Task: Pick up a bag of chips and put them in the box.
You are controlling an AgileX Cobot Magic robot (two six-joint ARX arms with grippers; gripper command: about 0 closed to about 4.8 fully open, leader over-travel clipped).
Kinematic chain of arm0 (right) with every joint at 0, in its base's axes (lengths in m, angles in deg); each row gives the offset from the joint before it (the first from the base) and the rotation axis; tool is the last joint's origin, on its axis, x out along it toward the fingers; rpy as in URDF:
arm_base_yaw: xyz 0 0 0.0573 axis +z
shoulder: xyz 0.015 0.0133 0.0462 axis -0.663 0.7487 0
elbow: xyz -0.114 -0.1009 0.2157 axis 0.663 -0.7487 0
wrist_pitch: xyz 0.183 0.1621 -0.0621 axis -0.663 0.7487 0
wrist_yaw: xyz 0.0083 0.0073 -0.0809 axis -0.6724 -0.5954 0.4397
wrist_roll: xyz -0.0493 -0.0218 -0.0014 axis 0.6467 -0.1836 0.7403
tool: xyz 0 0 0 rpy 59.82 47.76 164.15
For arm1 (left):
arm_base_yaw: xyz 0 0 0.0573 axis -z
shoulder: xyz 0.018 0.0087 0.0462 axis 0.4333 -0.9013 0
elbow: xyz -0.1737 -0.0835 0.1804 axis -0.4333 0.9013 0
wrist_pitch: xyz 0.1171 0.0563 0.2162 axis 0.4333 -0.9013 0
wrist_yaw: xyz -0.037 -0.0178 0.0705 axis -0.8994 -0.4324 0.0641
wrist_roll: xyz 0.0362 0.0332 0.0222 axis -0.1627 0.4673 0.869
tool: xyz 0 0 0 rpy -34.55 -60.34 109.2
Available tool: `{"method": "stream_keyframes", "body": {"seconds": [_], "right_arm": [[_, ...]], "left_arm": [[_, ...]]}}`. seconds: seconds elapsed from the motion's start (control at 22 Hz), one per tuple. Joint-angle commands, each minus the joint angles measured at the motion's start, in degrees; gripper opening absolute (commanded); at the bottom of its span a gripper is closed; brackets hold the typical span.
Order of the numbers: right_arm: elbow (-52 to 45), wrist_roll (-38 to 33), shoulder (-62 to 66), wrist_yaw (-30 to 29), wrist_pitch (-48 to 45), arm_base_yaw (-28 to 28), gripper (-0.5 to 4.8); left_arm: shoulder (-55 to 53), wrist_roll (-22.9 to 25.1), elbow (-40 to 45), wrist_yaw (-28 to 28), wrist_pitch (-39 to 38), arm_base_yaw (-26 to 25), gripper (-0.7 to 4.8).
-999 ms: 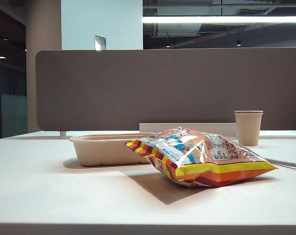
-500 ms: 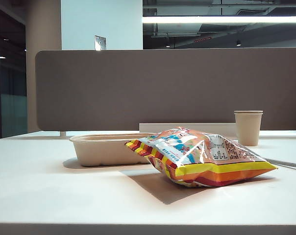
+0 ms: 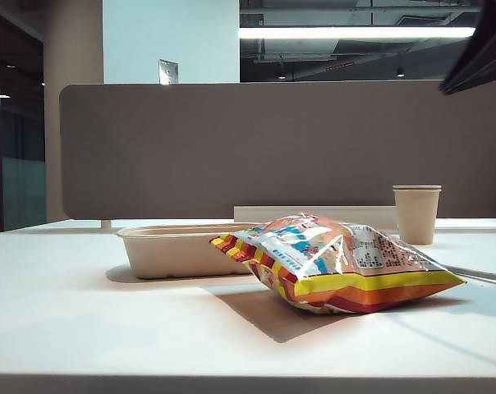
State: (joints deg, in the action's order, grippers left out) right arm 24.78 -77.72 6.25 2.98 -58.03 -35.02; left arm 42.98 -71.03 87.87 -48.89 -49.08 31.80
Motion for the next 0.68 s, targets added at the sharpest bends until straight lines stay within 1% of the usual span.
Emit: {"method": "stream_keyframes", "body": {"seconds": [0.05,0.14,0.23,0.27,0.41,0.45,0.68], "right_arm": [[5.25,9.03,5.09,-0.5,7.52,2.78,0.13],[7.48,11.76,8.11,-0.2,10.21,4.26,0.13],[7.67,11.65,10.25,1.01,10.03,5.01,0.13],[7.67,11.63,11.15,1.64,10.1,5.01,0.12],[7.67,11.76,14.47,1.84,10.25,5.01,0.13],[7.65,11.91,15.65,1.95,10.1,4.98,0.13],[7.67,11.91,19.45,2.03,8.87,5.01,0.13]], "left_arm": [[-0.02,-0.15,-0.07,-1.2,-0.48,0.0,-0.05],[-0.02,-0.2,-0.07,-1.4,-0.5,0.0,-0.05],[-0.02,-2.71,-0.07,-2.29,-0.46,0.0,-0.05],[-0.02,-3.98,-0.07,-3.19,-0.46,0.0,-0.05],[-0.02,-5.86,-0.17,-6.6,-0.48,0.0,-0.05],[-0.02,-7.3,-0.2,-7.89,-0.5,0.0,-0.05],[-0.02,-7.89,-0.33,-10.01,-0.85,0.0,-0.06]]}}
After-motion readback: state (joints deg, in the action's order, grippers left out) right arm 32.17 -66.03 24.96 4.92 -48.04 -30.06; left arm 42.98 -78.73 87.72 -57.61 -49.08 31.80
